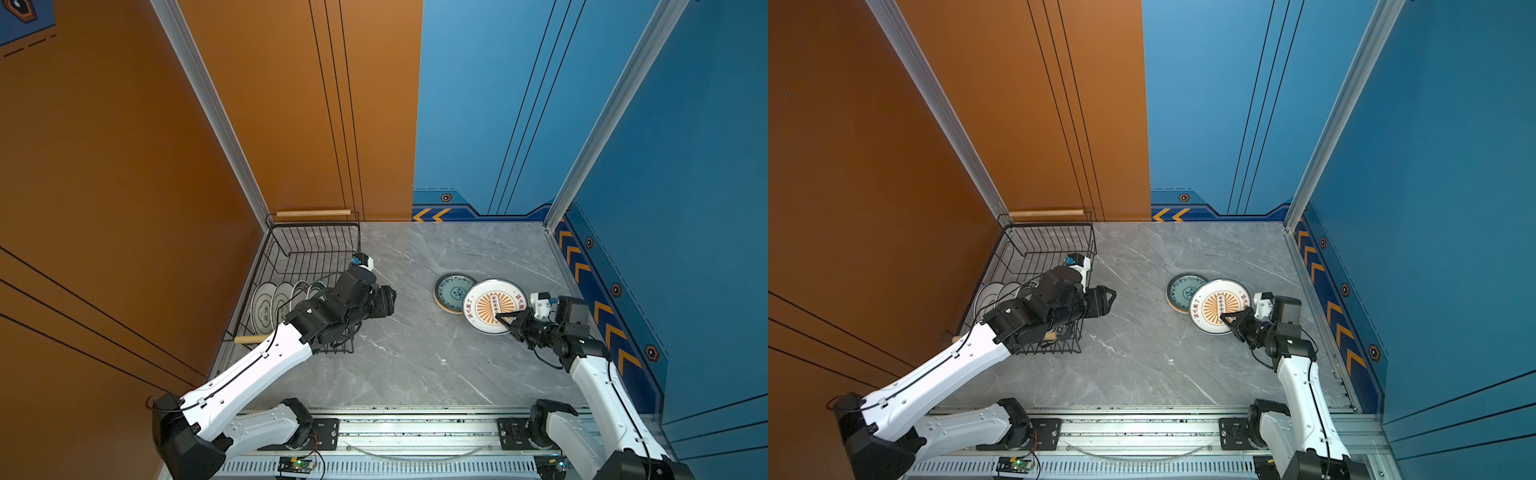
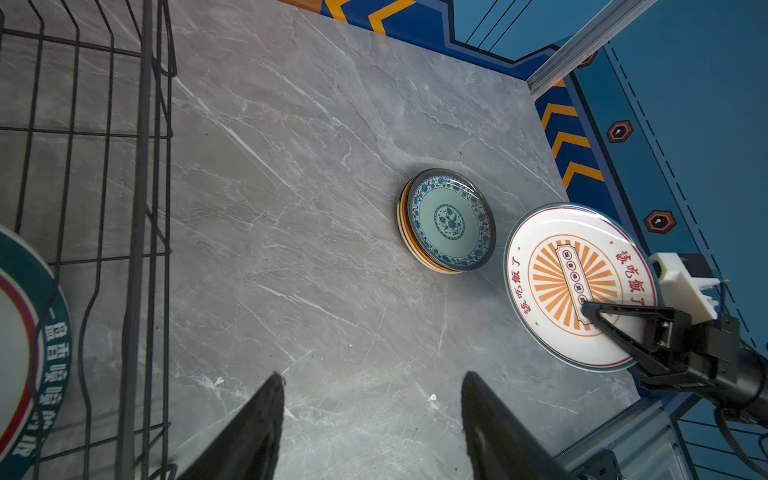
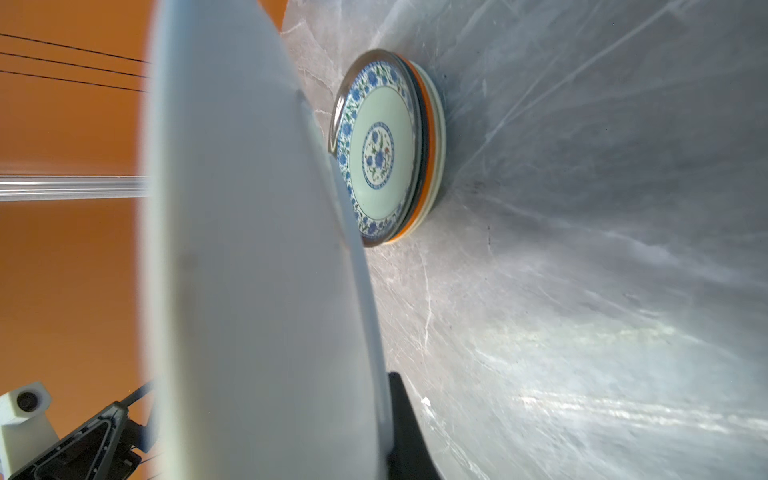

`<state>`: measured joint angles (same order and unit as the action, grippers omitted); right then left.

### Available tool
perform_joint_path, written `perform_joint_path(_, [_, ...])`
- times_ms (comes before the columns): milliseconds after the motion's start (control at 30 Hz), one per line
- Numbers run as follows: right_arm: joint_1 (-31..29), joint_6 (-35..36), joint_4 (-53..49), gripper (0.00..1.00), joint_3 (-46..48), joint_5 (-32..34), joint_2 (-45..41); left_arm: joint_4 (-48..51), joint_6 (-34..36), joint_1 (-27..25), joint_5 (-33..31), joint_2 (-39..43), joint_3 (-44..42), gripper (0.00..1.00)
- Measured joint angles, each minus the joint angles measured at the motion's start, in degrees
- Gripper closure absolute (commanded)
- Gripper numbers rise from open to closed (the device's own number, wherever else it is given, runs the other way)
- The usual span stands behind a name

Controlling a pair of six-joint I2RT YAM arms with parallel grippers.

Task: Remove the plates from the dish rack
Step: 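Lower the sunburst plate onto the table beside the stack while the left withdraws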

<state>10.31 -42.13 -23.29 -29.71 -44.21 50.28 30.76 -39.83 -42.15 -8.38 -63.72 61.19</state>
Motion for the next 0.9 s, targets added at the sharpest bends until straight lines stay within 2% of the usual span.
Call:
perform_joint_path(367, [-0.5, 3.6, -8.3, 1.0, 4.0, -0.5, -1.7, 2.6, 0.8, 0.1, -3.4, 1.3, -1.0, 0.27])
perform_joint_path(533, [-3.6, 3.6, -9.0, 1.0, 6.1, 1.0, -1.8, 5.9, 1.6, 1.0, -5.3, 3.0, -0.9, 0.26])
perform_joint_path(900, [-14.4, -3.0, -1.6, 1.0, 9.5, 5.5, 0.2, 10.9, 2.5, 10.4, -6.0, 5.9, -0.8, 0.26])
